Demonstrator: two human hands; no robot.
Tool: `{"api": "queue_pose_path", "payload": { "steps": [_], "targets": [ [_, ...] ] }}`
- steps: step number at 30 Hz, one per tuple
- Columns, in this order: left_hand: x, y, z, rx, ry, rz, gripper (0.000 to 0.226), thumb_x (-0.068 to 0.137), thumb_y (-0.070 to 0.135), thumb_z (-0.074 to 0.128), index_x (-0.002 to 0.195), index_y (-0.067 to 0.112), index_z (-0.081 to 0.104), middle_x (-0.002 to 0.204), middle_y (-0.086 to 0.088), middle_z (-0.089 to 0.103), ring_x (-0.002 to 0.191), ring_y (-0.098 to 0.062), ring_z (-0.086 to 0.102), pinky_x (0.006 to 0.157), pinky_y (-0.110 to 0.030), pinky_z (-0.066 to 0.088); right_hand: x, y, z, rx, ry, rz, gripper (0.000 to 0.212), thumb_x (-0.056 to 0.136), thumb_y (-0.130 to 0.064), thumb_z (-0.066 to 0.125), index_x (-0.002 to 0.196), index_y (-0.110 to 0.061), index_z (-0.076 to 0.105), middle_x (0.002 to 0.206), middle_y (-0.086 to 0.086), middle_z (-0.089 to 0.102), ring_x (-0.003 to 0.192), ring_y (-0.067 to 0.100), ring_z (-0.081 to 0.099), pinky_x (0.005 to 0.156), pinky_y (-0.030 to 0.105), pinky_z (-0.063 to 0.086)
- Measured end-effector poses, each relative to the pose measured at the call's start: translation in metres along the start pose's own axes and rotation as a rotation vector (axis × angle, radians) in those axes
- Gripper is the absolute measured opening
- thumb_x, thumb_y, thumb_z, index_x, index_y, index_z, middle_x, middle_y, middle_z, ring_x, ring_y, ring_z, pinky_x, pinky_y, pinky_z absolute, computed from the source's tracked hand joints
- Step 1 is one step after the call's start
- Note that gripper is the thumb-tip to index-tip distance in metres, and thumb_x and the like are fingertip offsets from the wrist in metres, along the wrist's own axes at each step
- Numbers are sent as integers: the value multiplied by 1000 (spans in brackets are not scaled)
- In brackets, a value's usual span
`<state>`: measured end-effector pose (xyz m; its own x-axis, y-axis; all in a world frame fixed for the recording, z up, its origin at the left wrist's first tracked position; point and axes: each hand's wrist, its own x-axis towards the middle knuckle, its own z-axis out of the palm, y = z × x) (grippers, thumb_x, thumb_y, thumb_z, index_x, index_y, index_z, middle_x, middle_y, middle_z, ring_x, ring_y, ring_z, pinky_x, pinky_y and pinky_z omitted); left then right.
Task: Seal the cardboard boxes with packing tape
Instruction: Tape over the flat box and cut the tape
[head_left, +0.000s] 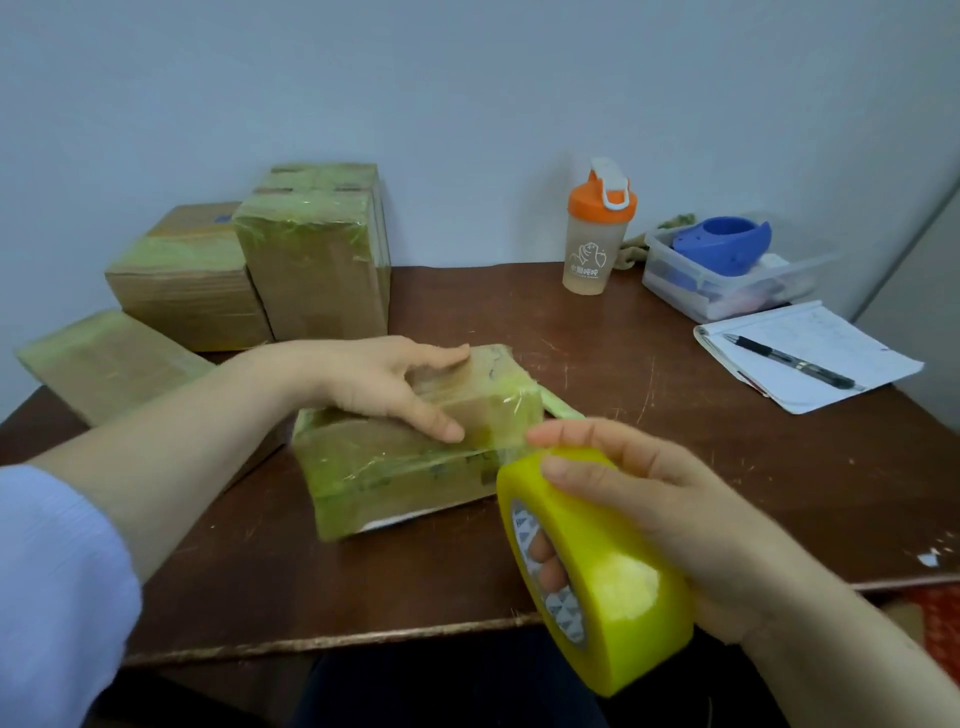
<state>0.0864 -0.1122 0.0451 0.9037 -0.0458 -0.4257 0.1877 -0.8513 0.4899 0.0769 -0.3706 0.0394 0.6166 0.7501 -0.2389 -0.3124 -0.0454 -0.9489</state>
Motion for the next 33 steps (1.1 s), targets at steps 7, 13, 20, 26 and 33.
{"api": "queue_pose_path", "payload": {
  "steps": [7,13,20,26,33],
  "targets": [
    [-5,2,-2,-133,-24,-20,48,74,58,62,116,35,66,105,7,71,97,-13,67,89,-32,50,30,-59,-3,-13,-94,-93,66,64,-8,57,128,-21,46,82,22,72,68,32,71,65,38,60],
    [6,18,17,49,106,76,122,51,62,76,150,25,15,149,8,33,133,-15,36,114,-35,22,71,-74,5,-51,-16,-77,46,93,-31,54,127,-1,47,77,24,70,58,28,69,56,38,60],
    [25,9,42,292,351,112,103,55,66,75,138,24,30,133,1,46,117,-25,49,97,-38,37,73,-60,8,-96,47,-193,63,87,-25,63,142,-26,34,74,21,71,62,30,68,62,40,59],
    [22,9,44,322,378,104,103,54,66,75,136,20,31,108,5,46,108,-22,47,85,-35,35,37,-54,13,-128,90,-303,22,83,-17,64,105,-18,67,63,17,65,47,28,63,49,36,56],
    [23,8,44,338,330,71,124,55,68,71,150,32,1,142,2,37,129,-21,34,101,-42,29,-2,-20,9,-124,103,-145,22,67,-31,67,88,-23,70,63,23,65,51,34,64,52,41,55]
  ]
}}
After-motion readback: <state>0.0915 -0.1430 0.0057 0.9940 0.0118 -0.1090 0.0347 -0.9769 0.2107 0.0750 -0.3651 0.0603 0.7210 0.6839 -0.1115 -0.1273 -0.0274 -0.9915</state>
